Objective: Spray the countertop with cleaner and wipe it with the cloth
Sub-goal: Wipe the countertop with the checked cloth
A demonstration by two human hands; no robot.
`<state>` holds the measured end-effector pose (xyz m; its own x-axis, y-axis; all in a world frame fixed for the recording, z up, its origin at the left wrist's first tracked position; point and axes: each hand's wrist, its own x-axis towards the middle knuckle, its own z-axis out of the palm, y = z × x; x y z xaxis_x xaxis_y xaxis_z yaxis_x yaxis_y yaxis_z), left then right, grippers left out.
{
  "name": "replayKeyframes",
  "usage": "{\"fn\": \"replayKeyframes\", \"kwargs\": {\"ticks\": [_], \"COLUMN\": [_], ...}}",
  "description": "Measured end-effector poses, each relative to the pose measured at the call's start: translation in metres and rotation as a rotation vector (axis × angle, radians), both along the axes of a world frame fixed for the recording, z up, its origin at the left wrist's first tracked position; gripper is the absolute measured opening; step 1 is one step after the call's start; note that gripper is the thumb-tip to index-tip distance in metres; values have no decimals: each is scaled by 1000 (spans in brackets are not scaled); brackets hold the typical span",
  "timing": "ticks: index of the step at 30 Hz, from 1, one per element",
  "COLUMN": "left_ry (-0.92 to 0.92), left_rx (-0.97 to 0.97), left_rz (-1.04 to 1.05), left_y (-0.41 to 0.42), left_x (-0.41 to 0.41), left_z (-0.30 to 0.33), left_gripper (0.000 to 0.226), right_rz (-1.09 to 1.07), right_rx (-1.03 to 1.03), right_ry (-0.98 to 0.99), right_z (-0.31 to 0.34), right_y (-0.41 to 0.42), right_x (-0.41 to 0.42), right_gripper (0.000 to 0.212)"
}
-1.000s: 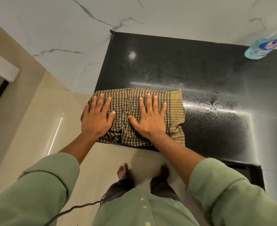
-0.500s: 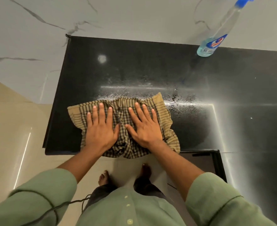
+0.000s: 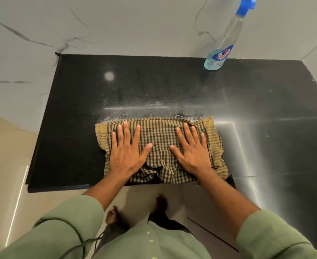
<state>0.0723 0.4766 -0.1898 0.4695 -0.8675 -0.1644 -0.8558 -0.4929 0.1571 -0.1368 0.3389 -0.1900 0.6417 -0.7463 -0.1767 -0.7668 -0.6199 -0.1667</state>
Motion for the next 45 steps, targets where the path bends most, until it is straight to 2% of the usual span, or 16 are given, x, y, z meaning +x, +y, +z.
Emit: {"fn": "replayKeyframes", "kwargs": {"ticks": [6, 10, 15, 30, 42, 43, 45], "left_ry": [-12, 20, -55, -88, -27, -13, 25], "left_rx": [68, 63, 15, -12, -52, -67, -121], "left_rz": [-86, -40, -26, -21, 9, -3, -56], "left_y": [-8, -22, -24, -75, -123, -122, -112], "left_x": [-23, -38, -46, -20, 18, 19, 19], "left_z": [1, 3, -5, -6, -6, -5, -3], "left_gripper": [86, 89, 90, 87, 83, 82, 78], "right_rz": [11, -105, -101, -103, -124, -120, -115], "right_rx": [33, 5, -1, -5, 16, 53, 143], "right_ry": [-73, -55, -57, -56, -66, -93, -268], "right_z": [0, -2, -6, -5, -2, 1, 10], "right_y": [-10, -13, -14, -56, -106, -108, -106], "right_x": [-16, -26, -28, 1, 45, 45, 35], "right_gripper": [83, 77, 76, 76, 81, 81, 75]}}
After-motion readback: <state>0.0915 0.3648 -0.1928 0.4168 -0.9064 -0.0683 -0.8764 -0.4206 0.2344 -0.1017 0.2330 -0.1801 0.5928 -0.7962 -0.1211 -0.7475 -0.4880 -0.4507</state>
